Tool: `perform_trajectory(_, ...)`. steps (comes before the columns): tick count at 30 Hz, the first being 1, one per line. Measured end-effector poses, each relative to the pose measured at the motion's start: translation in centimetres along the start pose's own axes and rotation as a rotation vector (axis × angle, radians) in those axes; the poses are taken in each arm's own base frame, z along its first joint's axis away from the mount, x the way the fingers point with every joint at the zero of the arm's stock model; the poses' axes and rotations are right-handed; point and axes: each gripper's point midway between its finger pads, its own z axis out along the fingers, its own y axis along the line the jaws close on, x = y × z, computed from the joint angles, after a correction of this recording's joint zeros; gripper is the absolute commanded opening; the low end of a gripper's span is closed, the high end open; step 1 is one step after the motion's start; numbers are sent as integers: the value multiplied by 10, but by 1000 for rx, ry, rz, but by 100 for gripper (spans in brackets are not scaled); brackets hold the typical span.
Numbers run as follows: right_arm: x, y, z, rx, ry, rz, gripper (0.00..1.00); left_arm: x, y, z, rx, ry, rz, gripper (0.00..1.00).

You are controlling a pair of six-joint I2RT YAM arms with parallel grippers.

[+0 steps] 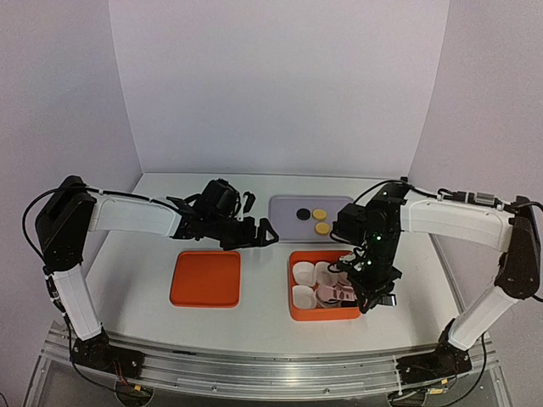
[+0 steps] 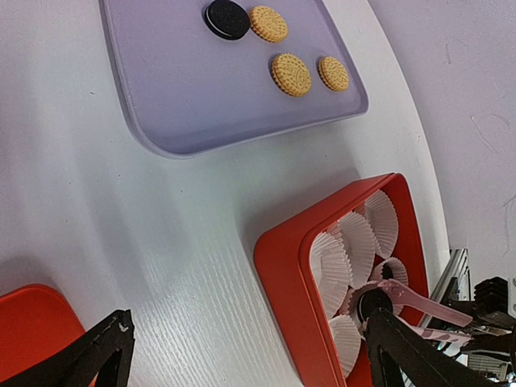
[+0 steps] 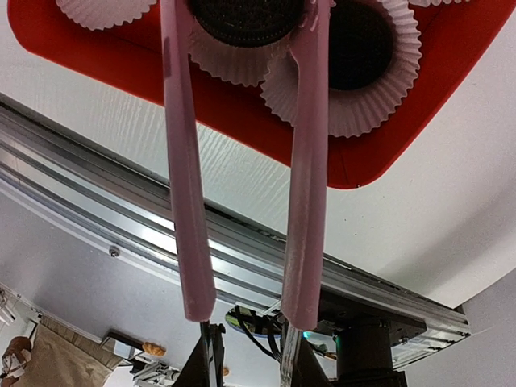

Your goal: Pack the cookies

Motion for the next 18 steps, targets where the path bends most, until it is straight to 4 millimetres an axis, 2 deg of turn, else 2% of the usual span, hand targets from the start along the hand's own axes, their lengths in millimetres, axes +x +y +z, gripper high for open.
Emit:
perform_trajectory(7,-2,4,-2,12,-11,-23,20,0,0,0,-2,-1,0,100)
perform_trajectory(18,-11,-2,-8,60,-56,-28,20,0,1,0,-3,-1,0,100)
